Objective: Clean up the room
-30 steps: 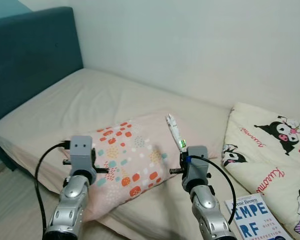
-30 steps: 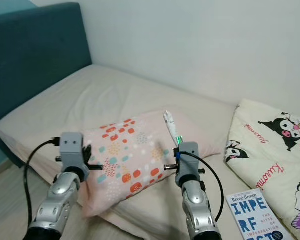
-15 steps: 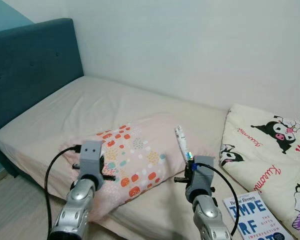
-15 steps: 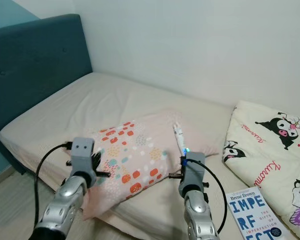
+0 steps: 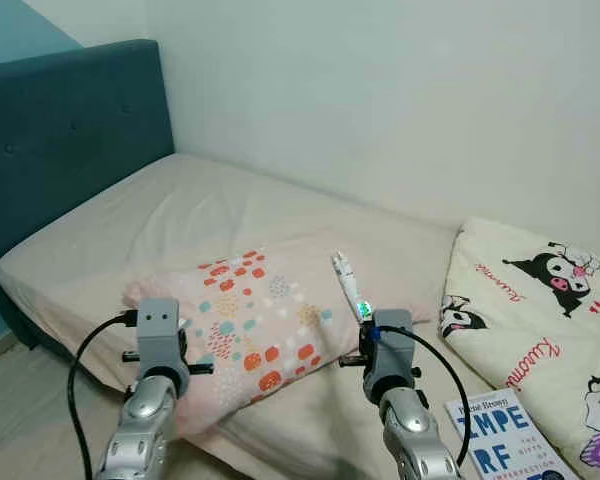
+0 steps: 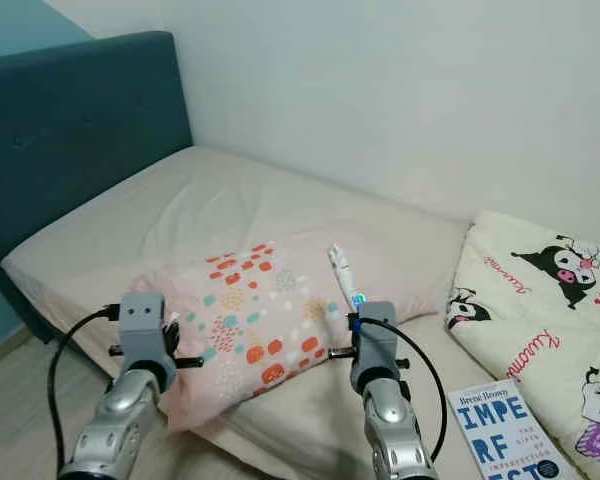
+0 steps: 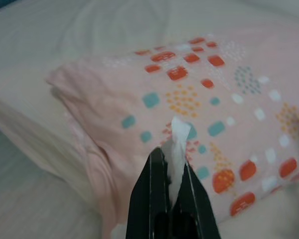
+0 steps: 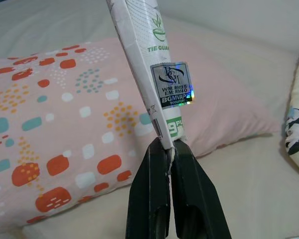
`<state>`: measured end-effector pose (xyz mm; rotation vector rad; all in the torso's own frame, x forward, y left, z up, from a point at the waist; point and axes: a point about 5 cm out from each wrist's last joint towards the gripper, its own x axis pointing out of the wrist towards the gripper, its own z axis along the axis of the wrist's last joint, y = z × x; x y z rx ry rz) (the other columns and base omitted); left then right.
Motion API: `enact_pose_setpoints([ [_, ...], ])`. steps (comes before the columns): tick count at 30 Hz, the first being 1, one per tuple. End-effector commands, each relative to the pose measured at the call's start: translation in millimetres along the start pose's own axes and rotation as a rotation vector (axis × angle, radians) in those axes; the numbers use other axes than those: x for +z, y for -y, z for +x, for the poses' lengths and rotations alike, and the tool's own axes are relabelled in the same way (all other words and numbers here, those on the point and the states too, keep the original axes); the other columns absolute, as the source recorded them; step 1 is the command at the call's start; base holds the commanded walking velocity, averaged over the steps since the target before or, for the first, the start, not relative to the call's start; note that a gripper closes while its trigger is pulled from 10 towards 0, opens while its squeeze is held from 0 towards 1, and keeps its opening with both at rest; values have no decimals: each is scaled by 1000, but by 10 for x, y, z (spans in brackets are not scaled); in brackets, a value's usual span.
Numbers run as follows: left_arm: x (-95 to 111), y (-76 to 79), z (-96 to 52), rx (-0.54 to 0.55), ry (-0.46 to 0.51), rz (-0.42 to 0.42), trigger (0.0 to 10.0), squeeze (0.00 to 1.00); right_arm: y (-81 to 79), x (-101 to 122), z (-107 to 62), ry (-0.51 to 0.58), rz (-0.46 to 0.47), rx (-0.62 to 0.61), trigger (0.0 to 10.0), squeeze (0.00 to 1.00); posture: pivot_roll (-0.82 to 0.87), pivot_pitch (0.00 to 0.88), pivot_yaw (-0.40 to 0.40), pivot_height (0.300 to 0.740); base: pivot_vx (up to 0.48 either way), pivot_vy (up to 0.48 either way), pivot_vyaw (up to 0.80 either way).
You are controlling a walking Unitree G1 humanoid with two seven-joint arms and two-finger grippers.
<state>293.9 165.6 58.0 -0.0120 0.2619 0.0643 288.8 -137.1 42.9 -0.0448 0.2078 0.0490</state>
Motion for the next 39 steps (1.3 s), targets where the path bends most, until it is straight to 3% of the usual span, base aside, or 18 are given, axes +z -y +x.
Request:
enact_pose_setpoints([
  [1,35,47,33,-9,16,54,10000,0,9,141,44,56,-14,3,10000,0,-6,0,-78,740,0,0,800],
  [9,105,59,108,13,18,57,10000,0,-4,106,100,28,30,-41,10000,0,12,0,-59,740,0,0,800],
  [22,119,24,82,35,-3,32,10000,0,-148,92,140,5,24,59,10000,0,55,0,-59,740,0,0,800],
  [31,126,-11,50,25,26,74,10000,0,-182,74,138,-4,38,43,10000,0,60,0,-43,740,0,0,800],
  [39,104,108,12,-8,23,67,10000,0,-142,60,133,-2,34,60,10000,0,83,0,-51,740,0,0,800],
])
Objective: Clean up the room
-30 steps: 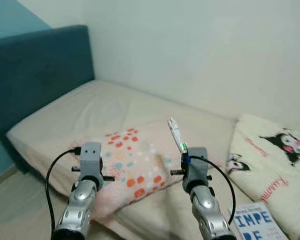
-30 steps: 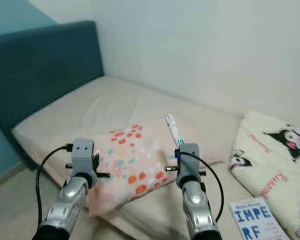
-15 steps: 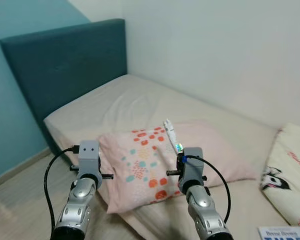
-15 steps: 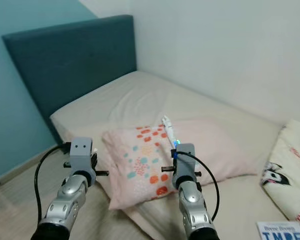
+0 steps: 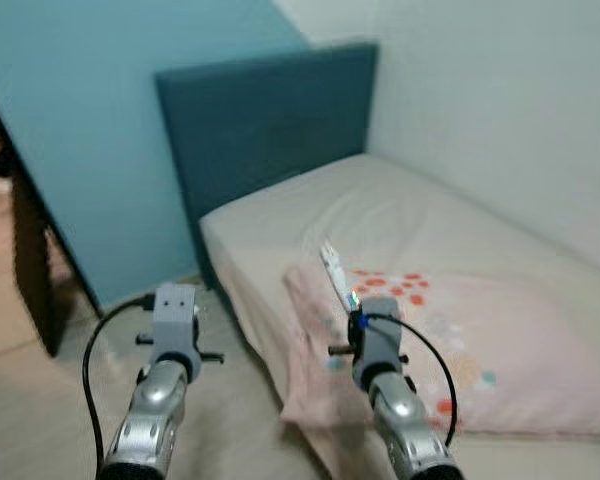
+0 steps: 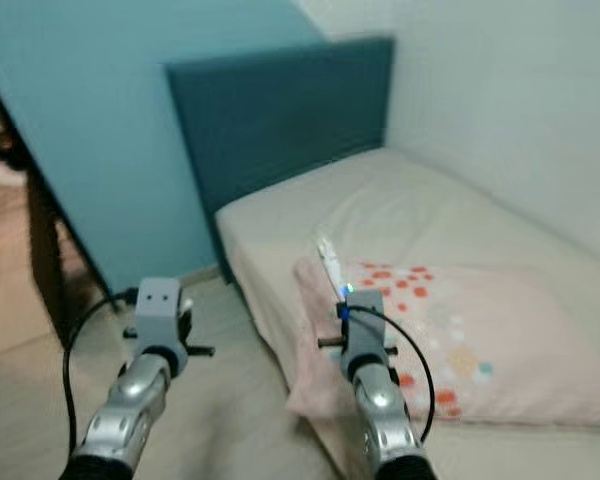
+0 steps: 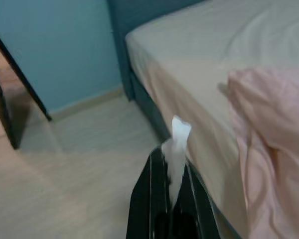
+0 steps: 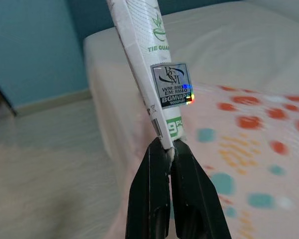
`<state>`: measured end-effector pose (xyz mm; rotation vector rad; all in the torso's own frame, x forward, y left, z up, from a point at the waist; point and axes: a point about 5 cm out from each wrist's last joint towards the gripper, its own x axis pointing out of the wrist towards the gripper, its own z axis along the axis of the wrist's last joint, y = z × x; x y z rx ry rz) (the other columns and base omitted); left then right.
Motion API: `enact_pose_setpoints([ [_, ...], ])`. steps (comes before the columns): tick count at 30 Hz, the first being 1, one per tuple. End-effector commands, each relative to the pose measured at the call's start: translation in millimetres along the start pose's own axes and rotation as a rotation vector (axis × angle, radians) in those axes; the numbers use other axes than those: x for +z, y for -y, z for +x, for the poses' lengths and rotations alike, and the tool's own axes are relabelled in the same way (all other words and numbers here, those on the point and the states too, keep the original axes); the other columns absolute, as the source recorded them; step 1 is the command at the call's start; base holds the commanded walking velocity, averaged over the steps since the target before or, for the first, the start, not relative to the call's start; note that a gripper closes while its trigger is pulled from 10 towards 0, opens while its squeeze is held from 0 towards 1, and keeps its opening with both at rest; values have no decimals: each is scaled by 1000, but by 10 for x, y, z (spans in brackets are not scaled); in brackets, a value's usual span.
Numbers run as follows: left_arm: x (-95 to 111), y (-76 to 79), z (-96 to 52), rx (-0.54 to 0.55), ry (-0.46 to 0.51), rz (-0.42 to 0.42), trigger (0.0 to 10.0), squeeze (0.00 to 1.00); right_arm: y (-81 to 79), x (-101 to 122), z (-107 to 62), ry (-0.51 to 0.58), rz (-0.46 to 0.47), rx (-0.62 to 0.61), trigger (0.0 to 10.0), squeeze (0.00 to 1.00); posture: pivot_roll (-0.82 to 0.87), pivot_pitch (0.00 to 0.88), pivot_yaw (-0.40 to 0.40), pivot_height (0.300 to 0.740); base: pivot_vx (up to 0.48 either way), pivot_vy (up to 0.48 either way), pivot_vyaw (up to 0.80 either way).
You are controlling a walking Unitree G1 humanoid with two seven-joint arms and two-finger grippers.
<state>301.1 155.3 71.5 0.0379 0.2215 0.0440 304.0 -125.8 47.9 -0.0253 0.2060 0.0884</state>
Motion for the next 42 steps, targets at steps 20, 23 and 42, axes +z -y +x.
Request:
enact_pose_setpoints([
  [20,-43,56,-27,25,-7,-30,10000,0,-22,-62,1,-29,43,28,10000,0,87,0,-75,740,0,0,800],
  [23,-42,37,-52,20,-6,-30,10000,0,-57,-64,5,-34,58,43,10000,0,89,0,-77,740,0,0,800],
  [42,-47,42,-32,9,-14,-7,10000,0,-49,-108,-17,-41,61,56,10000,0,70,0,-44,740,0,0,800],
])
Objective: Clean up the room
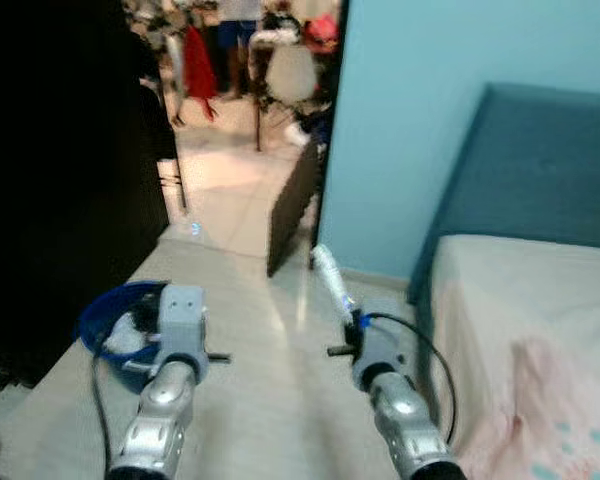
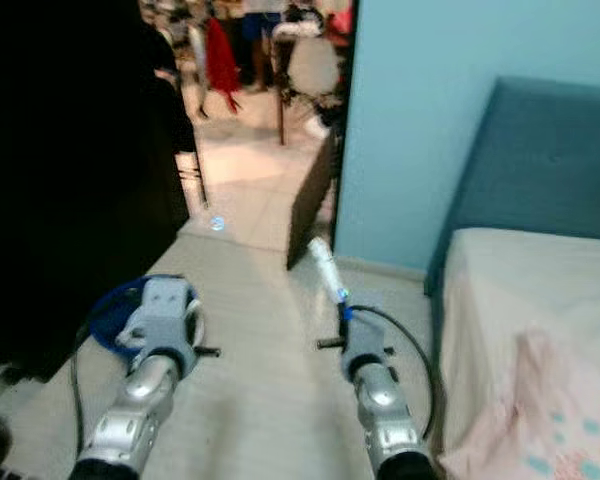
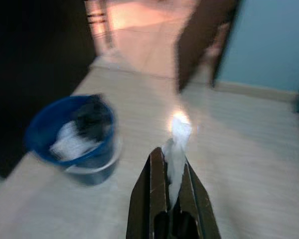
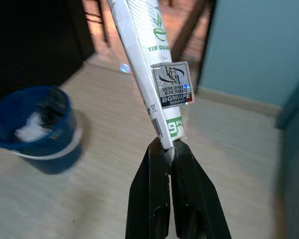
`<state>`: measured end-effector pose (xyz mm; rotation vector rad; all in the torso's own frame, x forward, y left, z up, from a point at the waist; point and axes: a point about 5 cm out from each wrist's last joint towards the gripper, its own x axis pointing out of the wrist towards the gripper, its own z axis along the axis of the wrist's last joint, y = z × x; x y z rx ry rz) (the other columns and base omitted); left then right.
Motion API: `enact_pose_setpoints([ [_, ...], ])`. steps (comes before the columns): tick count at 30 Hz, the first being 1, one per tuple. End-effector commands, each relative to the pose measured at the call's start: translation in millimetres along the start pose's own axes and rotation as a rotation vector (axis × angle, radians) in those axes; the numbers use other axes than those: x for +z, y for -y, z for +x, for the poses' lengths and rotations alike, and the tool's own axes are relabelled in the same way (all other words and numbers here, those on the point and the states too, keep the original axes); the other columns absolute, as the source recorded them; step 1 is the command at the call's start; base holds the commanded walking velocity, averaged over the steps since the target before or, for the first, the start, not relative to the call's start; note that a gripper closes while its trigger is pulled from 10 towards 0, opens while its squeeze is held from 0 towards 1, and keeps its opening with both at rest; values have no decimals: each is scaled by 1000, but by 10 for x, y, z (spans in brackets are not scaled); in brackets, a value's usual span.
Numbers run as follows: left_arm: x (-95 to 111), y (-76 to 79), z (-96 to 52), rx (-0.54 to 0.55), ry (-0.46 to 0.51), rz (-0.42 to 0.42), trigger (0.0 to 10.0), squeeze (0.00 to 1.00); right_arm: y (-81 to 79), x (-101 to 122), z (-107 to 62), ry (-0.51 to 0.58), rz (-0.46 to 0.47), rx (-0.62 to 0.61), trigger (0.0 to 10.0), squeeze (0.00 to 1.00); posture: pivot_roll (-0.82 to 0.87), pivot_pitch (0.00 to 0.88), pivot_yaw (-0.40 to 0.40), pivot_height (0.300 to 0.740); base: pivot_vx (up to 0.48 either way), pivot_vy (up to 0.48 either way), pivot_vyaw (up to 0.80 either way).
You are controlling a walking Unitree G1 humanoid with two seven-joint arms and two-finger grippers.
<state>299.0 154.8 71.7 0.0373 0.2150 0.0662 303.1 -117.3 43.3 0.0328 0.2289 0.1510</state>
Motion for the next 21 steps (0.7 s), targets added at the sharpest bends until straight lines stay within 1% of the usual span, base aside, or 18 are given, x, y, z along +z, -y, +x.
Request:
enact_pose_setpoints([
  [1,-49,47,-18,-16,-23,-15,10000,0,47,-65,-32,-20,10,-17,10000,0,70,0,-38,740,0,0,800],
  [6,-69,72,-20,-21,-40,-24,10000,0,83,-61,-25,-19,21,-33,10000,0,73,0,-35,740,0,0,800],
  [7,-77,56,-3,-6,-56,-1,10000,0,81,-66,-20,-23,19,-28,10000,0,76,0,-38,740,0,0,800],
  [11,-83,21,15,12,-61,15,10000,0,65,-65,-13,-29,12,-18,10000,0,75,0,-36,740,0,0,800],
  [21,-92,27,-13,16,-63,0,10000,0,54,-61,-24,-24,9,-14,10000,0,77,0,-34,740,0,0,800],
])
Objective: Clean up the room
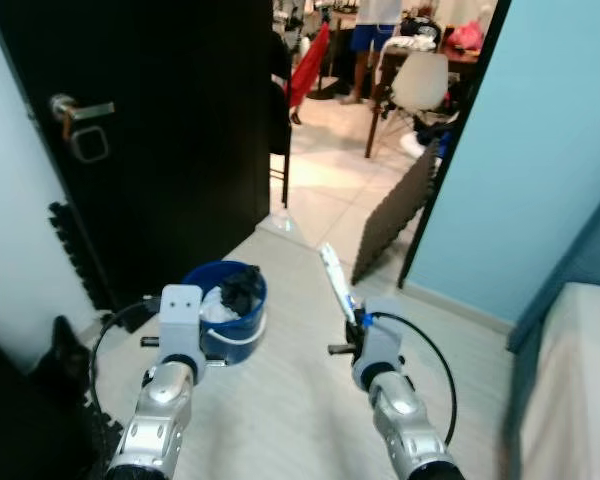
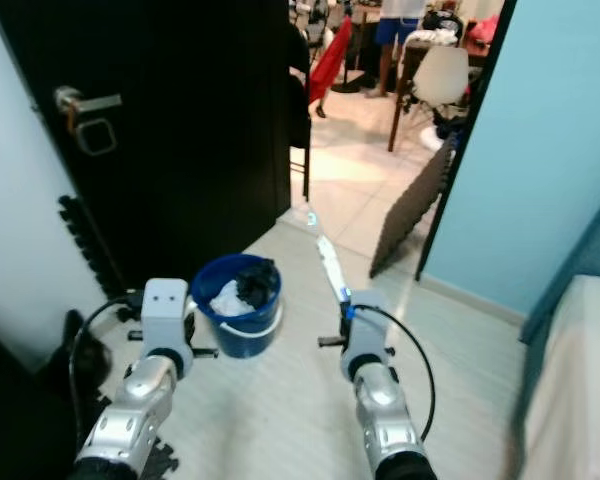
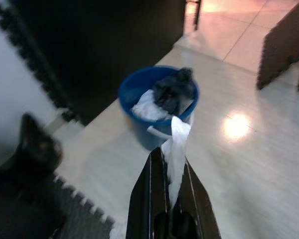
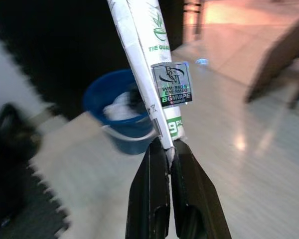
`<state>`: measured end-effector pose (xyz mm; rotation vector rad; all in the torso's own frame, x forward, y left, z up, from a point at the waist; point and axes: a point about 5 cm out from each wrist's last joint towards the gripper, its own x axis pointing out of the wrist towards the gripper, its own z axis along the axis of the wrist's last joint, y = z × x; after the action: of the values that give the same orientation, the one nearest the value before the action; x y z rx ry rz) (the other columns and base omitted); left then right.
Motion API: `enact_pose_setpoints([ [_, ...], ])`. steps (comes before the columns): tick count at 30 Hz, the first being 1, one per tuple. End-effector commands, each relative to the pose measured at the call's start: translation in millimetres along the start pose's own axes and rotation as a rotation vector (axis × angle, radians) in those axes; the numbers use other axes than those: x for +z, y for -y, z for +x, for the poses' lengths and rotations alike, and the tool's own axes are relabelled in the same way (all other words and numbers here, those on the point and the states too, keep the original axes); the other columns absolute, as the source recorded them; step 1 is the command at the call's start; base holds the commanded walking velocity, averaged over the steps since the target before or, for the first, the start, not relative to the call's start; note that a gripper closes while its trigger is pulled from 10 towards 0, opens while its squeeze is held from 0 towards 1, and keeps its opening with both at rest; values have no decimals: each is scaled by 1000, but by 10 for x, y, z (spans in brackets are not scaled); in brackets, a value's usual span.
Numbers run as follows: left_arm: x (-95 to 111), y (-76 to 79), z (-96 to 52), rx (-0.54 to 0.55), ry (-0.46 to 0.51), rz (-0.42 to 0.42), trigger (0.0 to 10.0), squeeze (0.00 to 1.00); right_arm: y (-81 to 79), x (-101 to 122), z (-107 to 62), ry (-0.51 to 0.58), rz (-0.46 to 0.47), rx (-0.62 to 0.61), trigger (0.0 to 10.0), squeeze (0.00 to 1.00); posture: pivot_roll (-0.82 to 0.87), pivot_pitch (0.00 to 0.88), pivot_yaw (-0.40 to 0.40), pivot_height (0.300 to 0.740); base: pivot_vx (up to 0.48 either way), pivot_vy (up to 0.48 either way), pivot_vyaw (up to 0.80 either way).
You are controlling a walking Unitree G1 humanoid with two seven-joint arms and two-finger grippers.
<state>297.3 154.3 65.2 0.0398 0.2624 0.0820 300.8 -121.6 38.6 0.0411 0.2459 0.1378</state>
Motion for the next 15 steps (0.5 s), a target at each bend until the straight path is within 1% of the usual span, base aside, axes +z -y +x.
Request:
enact_pose_setpoints([
  [1,-25,19,-10,3,-15,1,10000,0,10,-13,-6,-8,-3,0,10000,0,77,0,-34,740,0,0,800],
  [5,-27,6,-5,15,-24,9,10000,0,-3,-14,-2,-9,0,6,10000,0,78,0,-34,740,0,0,800],
  [7,-27,8,-3,12,-23,9,10000,0,-7,-25,-3,-13,24,7,10000,0,79,0,-34,740,0,0,800],
  [9,-17,16,2,0,-13,16,10000,0,2,-62,4,-46,54,6,10000,0,79,0,-33,740,0,0,0],
  [12,10,34,16,-29,5,19,10000,0,21,-84,11,-61,57,0,10000,0,81,0,-32,740,0,0,0],
  [15,34,38,28,-42,14,18,10000,0,17,-88,8,-59,51,-2,10000,0,80,0,-28,740,264,0,0],
])
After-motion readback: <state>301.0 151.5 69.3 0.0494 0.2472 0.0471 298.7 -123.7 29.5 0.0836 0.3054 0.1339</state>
